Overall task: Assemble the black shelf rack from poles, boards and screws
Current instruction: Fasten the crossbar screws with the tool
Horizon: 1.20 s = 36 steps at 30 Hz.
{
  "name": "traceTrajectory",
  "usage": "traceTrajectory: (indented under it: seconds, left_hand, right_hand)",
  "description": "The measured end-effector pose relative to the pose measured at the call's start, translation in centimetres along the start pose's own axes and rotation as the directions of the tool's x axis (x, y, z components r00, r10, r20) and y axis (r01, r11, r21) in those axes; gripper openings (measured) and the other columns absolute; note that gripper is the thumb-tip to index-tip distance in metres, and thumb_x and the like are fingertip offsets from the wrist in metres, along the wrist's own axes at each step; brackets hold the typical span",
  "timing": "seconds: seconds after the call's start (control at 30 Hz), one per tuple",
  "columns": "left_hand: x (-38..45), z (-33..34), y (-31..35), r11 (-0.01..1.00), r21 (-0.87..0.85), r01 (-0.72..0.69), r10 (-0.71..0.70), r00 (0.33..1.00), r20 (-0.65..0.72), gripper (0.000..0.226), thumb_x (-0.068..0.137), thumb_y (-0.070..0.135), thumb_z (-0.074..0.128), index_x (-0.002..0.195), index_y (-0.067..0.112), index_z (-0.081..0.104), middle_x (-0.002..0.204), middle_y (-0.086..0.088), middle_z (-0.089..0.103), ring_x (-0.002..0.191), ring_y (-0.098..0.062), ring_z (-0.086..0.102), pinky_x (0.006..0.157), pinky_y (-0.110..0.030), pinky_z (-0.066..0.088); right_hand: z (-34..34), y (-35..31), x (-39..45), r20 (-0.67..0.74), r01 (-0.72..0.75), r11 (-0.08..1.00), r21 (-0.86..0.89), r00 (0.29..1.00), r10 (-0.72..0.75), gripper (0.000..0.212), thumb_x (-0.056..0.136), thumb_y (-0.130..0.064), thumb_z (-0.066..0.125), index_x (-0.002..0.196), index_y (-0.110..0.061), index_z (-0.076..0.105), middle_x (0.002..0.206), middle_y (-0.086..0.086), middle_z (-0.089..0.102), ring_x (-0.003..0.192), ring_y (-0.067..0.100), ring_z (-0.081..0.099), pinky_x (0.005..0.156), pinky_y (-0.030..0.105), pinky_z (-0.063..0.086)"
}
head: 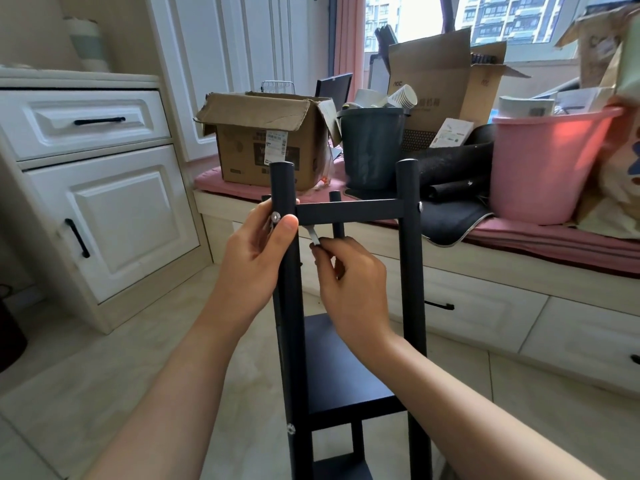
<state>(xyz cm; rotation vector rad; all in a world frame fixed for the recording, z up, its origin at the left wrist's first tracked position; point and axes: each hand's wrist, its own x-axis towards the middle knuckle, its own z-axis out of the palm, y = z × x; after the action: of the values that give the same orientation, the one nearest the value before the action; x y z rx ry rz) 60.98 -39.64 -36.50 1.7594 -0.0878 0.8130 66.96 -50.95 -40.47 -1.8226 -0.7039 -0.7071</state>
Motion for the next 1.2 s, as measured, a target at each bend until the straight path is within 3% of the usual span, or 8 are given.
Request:
traceTrajectory:
  seconds: [0.2,0.3,0.4,0.53,0.67,0.87,1.0,1.2]
  left_hand:
    - [0.0,0.1,0.1,1.0,-0.01,0.007,-0.007,1.0,0.001,0.029,0.088,0.053,0.05,0.112,0.042,0.06,0.102,0.016,0.07,0.094,0.005,0.066,0.079,-0.008,0.048]
    - [0.0,0.1,0.1,1.0,-0.016,0.014,-0.014,1.0,0.006,0.029,0.087,0.053,0.051,0.112,0.042,0.06,0.099,0.017,0.07,0.093,0.003,0.066,0.079,-0.009,0.048]
    - [0.0,0.1,0.2,1.0,-0.026,0.008,-0.008,1.0,0.014,0.025,0.088,0.052,0.051,0.11,0.044,0.06,0.095,0.014,0.07,0.086,0.005,0.065,0.073,-0.008,0.048]
    - [-0.1,0.0,0.3,1.0,-0.025,0.001,0.0,1.0,0.013,0.025,0.089,0.051,0.051,0.111,0.043,0.061,0.093,0.025,0.07,0.088,0.008,0.065,0.073,-0.006,0.046]
    - [-0.1,0.0,0.2,1.0,-0.028,0.007,-0.006,1.0,0.022,0.027,0.09,0.05,0.051,0.114,0.042,0.06,0.099,0.022,0.071,0.092,0.007,0.065,0.073,-0.005,0.047]
    - [0.0,-0.1,0.1,0.999,-0.045,0.025,-0.023,0.999,0.047,0.034,0.088,0.052,0.05,0.118,0.039,0.06,0.102,0.011,0.07,0.089,0.006,0.065,0.072,-0.006,0.047]
    - [-0.1,-0.2,0.1,0.999,-0.037,0.034,-0.032,0.998,0.053,0.034,0.088,0.053,0.049,0.117,0.04,0.06,0.103,0.017,0.07,0.095,0.006,0.065,0.077,-0.007,0.047]
    - [0.0,-0.2,0.0,0.998,-0.046,0.035,-0.033,0.998,0.054,0.034,0.088,0.051,0.049,0.117,0.038,0.06,0.096,0.021,0.07,0.092,0.005,0.065,0.076,-0.007,0.047]
  right_hand:
    - [-1.2,-0.7,-0.3,0.089,-0.081,0.997,0.006,0.993,0.08,0.014,0.096,-0.019,0.059,0.093,-0.019,0.074,0.075,-0.017,0.058,0.072,0.007,0.053,0.066,0.024,0.041]
    - [-1.7,-1.3,-0.1,0.056,-0.074,0.997,0.016,0.996,0.073,0.015,0.096,-0.017,0.06,0.092,-0.017,0.075,0.075,-0.013,0.06,0.07,0.007,0.054,0.065,0.017,0.038]
    - [-2.1,-1.7,0.3,0.032,-0.031,0.999,-0.036,0.999,0.032,0.016,0.096,-0.015,0.061,0.087,-0.013,0.074,0.069,-0.017,0.05,0.062,0.004,0.049,0.06,0.011,0.034]
    - [-2.2,-1.9,0.7,0.014,-0.002,0.998,-0.058,1.0,0.003,0.016,0.095,-0.014,0.062,0.086,-0.012,0.075,0.067,-0.021,0.044,0.06,0.0,0.046,0.061,0.007,0.032]
    - [-2.0,-1.8,0.8,0.031,0.015,0.996,-0.086,0.999,-0.013,0.016,0.096,-0.018,0.062,0.088,-0.015,0.076,0.068,-0.01,0.058,0.063,0.009,0.051,0.06,0.015,0.033]
    - [-1.4,-1.3,0.8,0.029,-0.01,0.998,-0.058,1.0,0.012,0.015,0.095,-0.024,0.064,0.092,-0.019,0.078,0.073,-0.007,0.068,0.066,0.012,0.056,0.063,0.028,0.043]
    - [-0.7,-0.9,1.0,0.039,-0.016,1.0,-0.024,0.999,0.017,0.016,0.093,-0.023,0.064,0.087,-0.019,0.077,0.072,-0.009,0.07,0.064,0.011,0.053,0.063,0.031,0.047]
    - [0.4,0.1,0.8,-0.062,0.048,0.999,0.007,0.997,-0.047,0.009,0.089,-0.017,0.069,0.084,-0.018,0.077,0.07,-0.008,0.069,0.063,0.008,0.049,0.061,0.028,0.044]
